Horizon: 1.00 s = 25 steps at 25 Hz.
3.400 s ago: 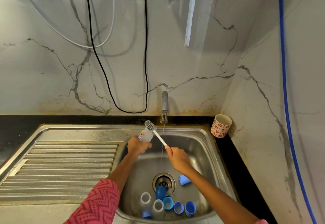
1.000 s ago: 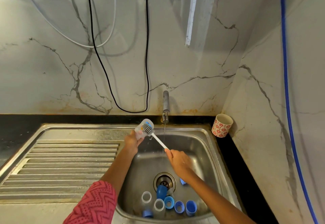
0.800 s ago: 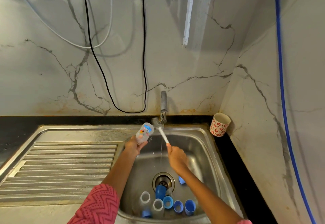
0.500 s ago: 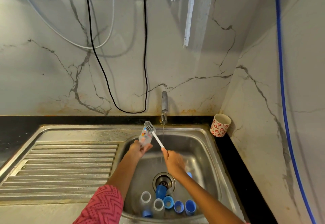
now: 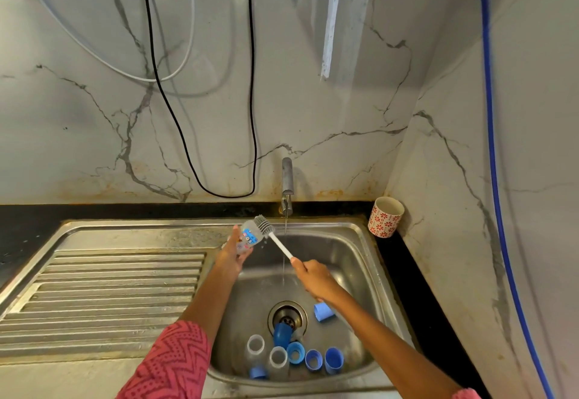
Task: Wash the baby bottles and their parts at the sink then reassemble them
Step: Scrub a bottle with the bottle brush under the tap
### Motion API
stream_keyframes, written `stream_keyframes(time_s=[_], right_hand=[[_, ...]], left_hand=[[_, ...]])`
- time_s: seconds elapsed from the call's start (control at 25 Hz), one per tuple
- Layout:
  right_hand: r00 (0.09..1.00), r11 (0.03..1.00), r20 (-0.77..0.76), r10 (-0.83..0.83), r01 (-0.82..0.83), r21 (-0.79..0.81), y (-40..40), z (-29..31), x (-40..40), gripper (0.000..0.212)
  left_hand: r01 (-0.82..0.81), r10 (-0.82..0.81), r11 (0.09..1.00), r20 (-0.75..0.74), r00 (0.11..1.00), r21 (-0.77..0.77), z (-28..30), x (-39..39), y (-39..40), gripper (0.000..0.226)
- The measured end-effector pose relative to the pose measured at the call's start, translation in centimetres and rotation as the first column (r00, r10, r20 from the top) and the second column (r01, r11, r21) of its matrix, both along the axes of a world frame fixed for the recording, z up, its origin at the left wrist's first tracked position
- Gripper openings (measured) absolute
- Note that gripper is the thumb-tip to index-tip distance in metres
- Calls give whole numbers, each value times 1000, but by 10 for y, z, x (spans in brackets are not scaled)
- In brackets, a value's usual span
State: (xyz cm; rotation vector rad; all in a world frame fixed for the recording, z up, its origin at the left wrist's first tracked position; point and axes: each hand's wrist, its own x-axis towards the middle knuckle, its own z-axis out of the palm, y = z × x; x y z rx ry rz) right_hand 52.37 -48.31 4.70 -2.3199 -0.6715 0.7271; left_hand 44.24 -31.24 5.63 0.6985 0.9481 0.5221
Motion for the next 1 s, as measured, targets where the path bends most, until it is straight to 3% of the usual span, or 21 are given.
stream_keyframes(time_s=[0.08, 0.2, 0.28, 0.4, 0.48, 0.6, 0.72, 0.84, 1.0], right_hand=[[997, 995, 6, -72, 72, -70, -7, -5, 6, 49], [980, 982, -79, -180, 184, 42, -19, -9, 9, 49], [992, 988, -58, -114, 119, 102, -19, -6, 4, 49], [998, 998, 19, -63, 63, 23, -16, -11, 1, 51], [996, 996, 37, -84, 84, -16, -19, -10, 11, 52], [999, 998, 10, -31, 30, 57, -20, -2, 19, 50], [998, 999, 52, 29, -27, -27, -16, -6, 12, 49], [993, 979, 119, 1, 24, -202, -21, -11, 22, 51], [999, 999, 20, -29, 28, 30, -21, -3, 20, 49]], left_hand=[[-1, 1, 1000, -16, 1000, 1, 3, 4, 3, 51], [117, -108, 986, -82, 991, 117, 4, 12, 10, 50], [142, -120, 972, -125, 985, 189, -3, 15, 14, 53], [162, -104, 936, -195, 975, 313, -17, 16, 15, 54], [275, -144, 849, -303, 942, 451, -22, 14, 14, 54], [498, -111, 617, -560, 821, 609, -17, 14, 9, 66], [526, -56, 517, -587, 808, 675, -15, 17, 0, 65], [389, -42, 608, -461, 886, 692, -13, 18, 1, 64], [393, -198, 703, -368, 909, 593, -11, 18, 6, 78]])
